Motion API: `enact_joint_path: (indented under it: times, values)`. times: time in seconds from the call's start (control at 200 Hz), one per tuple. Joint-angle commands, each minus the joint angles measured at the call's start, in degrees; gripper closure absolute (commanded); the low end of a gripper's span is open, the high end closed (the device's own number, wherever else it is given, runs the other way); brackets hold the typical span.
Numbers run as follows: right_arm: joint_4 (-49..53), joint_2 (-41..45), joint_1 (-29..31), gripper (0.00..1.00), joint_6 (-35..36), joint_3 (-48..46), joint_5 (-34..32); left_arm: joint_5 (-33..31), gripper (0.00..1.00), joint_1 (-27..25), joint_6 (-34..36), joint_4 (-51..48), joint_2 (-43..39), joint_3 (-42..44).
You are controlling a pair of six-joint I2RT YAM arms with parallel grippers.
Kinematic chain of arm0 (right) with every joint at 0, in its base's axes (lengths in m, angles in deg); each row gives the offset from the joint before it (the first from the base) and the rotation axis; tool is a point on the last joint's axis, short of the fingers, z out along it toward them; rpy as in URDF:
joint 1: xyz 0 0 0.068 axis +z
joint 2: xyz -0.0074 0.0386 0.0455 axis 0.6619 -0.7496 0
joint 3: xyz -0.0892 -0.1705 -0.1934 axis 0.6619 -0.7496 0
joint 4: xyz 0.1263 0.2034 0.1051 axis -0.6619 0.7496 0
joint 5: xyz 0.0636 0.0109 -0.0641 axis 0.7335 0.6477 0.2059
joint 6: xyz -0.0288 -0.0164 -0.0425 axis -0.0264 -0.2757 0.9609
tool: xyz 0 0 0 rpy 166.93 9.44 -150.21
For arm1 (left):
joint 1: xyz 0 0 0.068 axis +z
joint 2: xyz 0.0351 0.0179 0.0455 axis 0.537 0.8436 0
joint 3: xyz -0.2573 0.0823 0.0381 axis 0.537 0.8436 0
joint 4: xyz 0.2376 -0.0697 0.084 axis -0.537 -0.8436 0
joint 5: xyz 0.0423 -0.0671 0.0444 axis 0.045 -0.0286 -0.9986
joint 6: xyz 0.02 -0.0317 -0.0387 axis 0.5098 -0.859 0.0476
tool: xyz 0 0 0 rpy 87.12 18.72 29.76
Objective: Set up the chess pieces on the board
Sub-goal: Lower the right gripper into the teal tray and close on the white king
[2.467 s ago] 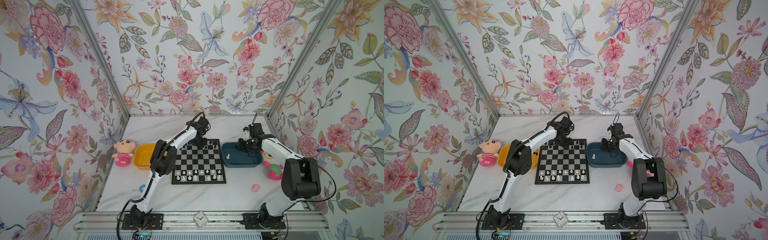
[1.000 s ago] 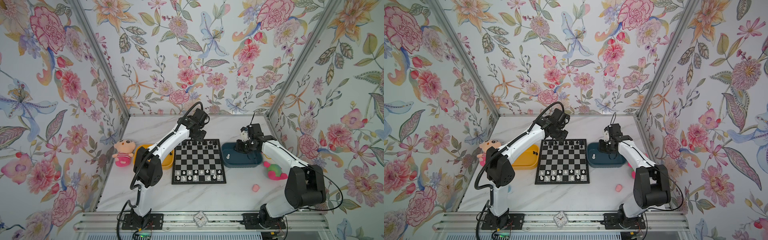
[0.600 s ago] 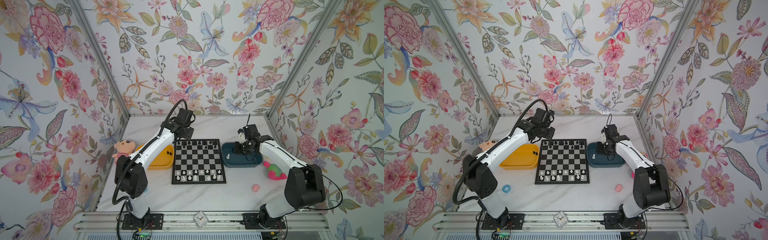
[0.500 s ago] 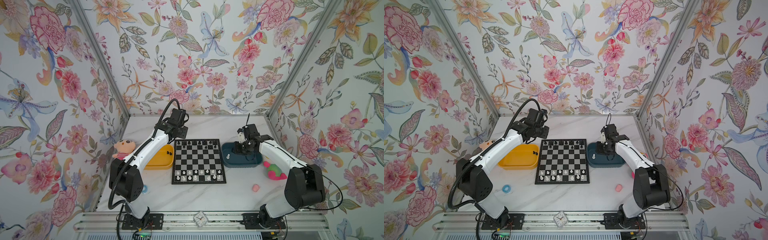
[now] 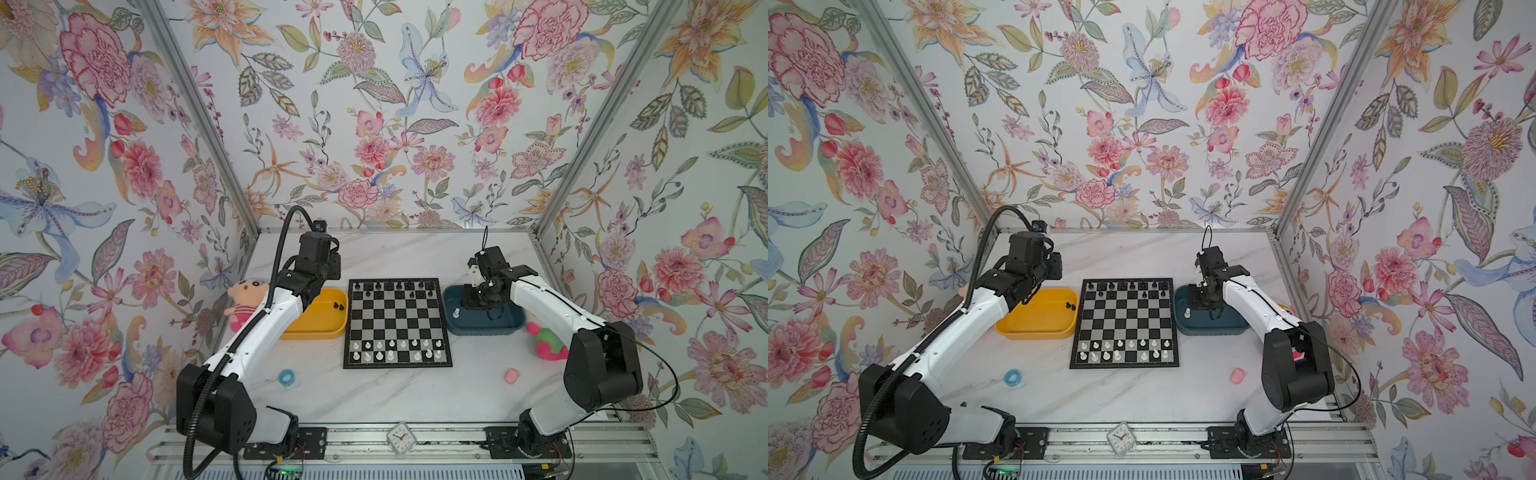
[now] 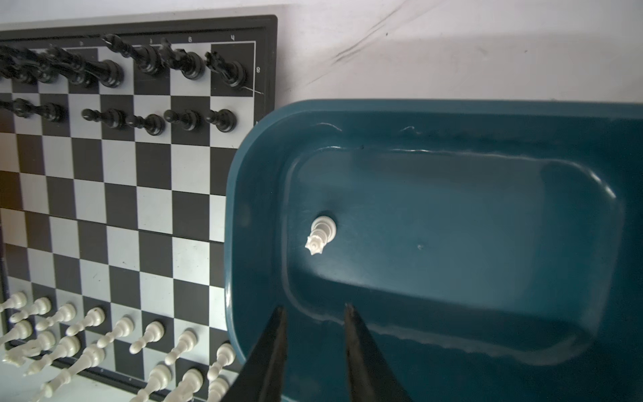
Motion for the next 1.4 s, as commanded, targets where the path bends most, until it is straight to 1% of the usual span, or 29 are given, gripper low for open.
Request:
enact_joint_path:
  times: [0.0,0.195,0.53,0.881,1.016,1.396]
  values:
    - [2.0,-1.7,0.6,0.69,0.8,1.6,-1.9,0.3,0.55,2.0,-1.8,4.0,-1.1,2.5]
    - [1.7,-4.6,1.6,0.69,0.2,2.7,-3.9,2.1,0.54,3.0,-2.1,4.9,0.2,3.2]
    - [1.1,-9.1,3.4,0.68,-0.2,4.7,-4.2,3.6,0.54,3.8,-1.8,5.1,1.7,3.1]
    - [1.0,-10.9,3.6,0.69,-0.4,4.7,-5.0,4.8,0.54,4.3,-2.2,5.3,2.7,3.3]
    - [0.8,-11.6,3.6,0.72,-0.4,5.0,-5.1,5.0,0.55,4.3,-2.2,5.5,2.9,3.4]
    - [0.6,-13.2,3.6,0.73,-0.3,5.9,-4.5,5.6,0.55,4.4,-2.3,5.4,3.2,3.3]
